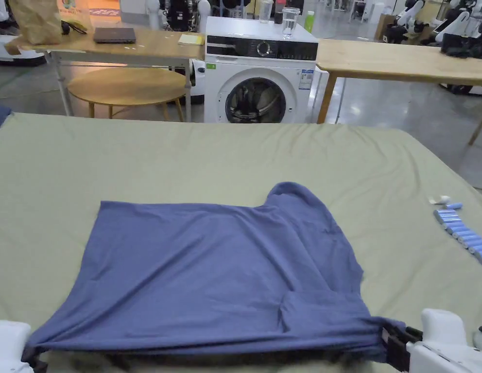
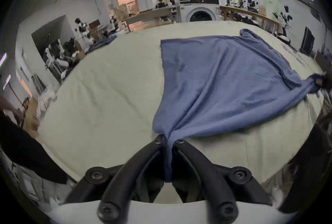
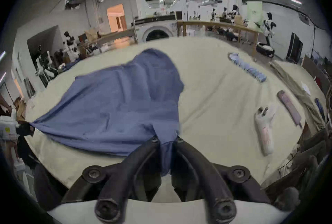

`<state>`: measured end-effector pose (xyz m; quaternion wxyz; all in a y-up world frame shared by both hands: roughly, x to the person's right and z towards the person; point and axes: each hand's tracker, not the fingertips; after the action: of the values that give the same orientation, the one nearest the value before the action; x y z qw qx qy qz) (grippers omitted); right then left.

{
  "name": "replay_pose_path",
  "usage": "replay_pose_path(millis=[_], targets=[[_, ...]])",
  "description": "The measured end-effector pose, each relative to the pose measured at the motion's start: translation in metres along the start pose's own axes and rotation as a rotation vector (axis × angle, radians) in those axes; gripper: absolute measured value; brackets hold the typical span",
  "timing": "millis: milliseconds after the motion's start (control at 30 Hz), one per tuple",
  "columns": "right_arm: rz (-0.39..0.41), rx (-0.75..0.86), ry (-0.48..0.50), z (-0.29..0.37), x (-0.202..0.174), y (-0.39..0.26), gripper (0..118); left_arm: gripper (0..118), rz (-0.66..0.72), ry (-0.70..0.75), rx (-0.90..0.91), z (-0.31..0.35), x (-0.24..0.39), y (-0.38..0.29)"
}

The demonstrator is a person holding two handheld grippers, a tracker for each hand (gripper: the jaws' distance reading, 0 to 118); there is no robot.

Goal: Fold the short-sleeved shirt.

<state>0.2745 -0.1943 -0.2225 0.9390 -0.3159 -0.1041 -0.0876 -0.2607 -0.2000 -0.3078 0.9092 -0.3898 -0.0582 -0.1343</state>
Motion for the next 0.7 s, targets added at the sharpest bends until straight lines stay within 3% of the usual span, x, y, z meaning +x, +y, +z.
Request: replay_pose_path(millis=[200, 433, 600, 633, 667, 700], targets=[[0.049, 0.057, -0.029, -0.024, -0.014, 0.071, 7, 0, -0.011, -0.006, 0.079, -0.024, -0.013, 0.076], [0.183, -0.082, -0.137, -0.145, -0.049, 0.105, 7, 0, 0.032, -0.052, -0.128, -0.133, -0.013, 0.142], [0.161, -0.144, -0.143, -0.177, -0.052, 0.091, 7, 0, 0.061, -0.034, -0.192, -0.163, -0.011, 0.137], [0.164, -0.138, -0.140, -0.173, -0.050, 0.089, 10, 9, 0.066, -0.033, -0.177, -0.160, -0.011, 0.135], [0.164, -0.115, -0.130, -0.165, -0.049, 0.088, 26, 25, 0.081, -0.032, -0.140, -0.151, -0.011, 0.132], [0.167, -0.109, -0.127, -0.157, -0.049, 0.088, 59, 54, 0.086, -0.013, -0.090, -0.139, -0.011, 0.128]])
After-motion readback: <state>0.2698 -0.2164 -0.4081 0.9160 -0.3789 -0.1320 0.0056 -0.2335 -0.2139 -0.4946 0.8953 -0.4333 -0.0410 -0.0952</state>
